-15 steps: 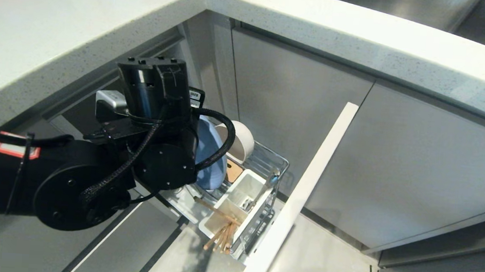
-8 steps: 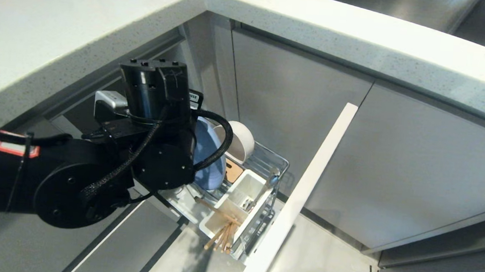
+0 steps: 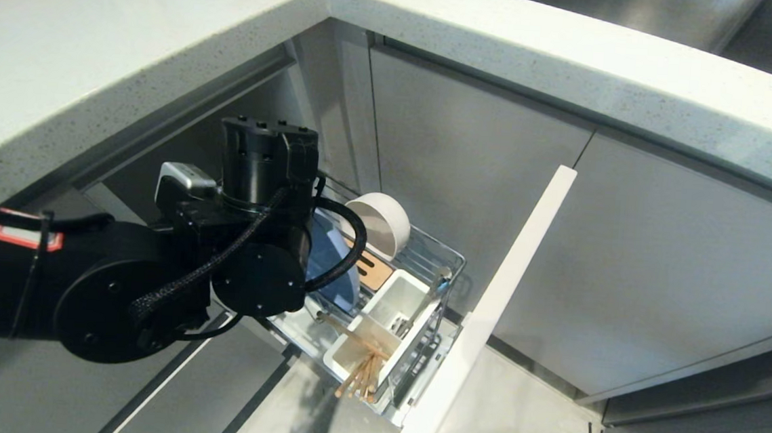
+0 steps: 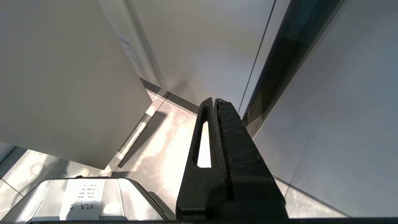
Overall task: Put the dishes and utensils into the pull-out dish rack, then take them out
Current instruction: Pick up the plate and place it in the cupboard
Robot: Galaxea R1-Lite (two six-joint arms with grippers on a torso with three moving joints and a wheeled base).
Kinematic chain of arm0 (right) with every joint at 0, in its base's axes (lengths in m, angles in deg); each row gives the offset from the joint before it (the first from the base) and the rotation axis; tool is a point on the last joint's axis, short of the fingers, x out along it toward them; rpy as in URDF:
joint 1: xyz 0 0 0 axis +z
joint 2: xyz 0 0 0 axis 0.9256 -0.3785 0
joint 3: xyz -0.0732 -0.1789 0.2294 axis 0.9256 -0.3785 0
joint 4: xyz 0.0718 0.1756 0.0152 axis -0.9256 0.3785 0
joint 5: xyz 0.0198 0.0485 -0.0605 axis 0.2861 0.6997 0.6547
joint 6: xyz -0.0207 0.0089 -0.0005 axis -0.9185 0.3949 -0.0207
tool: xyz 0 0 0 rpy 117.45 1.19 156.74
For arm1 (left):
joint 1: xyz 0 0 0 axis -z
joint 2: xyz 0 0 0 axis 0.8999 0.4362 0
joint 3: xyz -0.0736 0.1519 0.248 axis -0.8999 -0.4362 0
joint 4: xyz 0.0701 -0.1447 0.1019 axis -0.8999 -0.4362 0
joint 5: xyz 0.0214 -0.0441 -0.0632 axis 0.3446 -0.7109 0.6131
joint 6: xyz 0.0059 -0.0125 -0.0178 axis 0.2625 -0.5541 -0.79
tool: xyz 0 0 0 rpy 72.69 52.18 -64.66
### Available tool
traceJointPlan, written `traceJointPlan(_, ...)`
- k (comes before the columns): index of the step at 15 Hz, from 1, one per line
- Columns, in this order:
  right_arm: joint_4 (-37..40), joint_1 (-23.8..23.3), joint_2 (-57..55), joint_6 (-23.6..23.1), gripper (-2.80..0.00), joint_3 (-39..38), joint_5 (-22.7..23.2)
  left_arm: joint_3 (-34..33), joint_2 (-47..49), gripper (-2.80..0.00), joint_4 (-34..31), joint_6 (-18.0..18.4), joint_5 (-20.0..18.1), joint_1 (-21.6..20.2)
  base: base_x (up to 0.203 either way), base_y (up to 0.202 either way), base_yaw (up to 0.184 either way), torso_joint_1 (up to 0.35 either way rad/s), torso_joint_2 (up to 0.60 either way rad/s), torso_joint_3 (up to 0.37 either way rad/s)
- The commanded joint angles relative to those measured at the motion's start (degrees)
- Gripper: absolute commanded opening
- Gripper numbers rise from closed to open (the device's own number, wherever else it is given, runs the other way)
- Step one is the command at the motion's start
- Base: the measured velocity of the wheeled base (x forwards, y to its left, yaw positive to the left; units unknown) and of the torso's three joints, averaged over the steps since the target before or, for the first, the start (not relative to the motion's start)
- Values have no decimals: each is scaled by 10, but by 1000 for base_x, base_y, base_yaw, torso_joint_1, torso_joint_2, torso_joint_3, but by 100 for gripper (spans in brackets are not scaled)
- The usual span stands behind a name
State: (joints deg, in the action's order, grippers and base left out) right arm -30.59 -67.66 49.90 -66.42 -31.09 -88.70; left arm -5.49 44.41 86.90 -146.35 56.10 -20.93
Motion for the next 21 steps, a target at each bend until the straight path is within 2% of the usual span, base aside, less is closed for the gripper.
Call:
traceJointPlan(1,0,0,2,0,-280,-1,0,0,7,-280,3,-5,2,-1,0,0,0,0,0,0)
traceJointPlan(4,0,0,2,0,-280,-1,0,0,7,-280,2,-4,-6,-1,0,0,0,0,0,0)
traceJointPlan(5,-1,1,2,0,-280,-1,0,0,7,0,2,-3,-6,-1,0,0,0,0,0,0)
traceJointPlan(14,0,0,2,0,-280,-1,-1,4,-8,0,-23,-1,-6,1,0,0,0,0,0,0)
traceJointPlan(18,0,0,2,0,-280,-1,0,20,-44,0,-72,-1,-7,13,0,0,0,0,0,0)
traceJointPlan(21,0,0,2,0,-280,-1,0,42,-84,0,-138,0,-7,31,0,0,0,0,0,0)
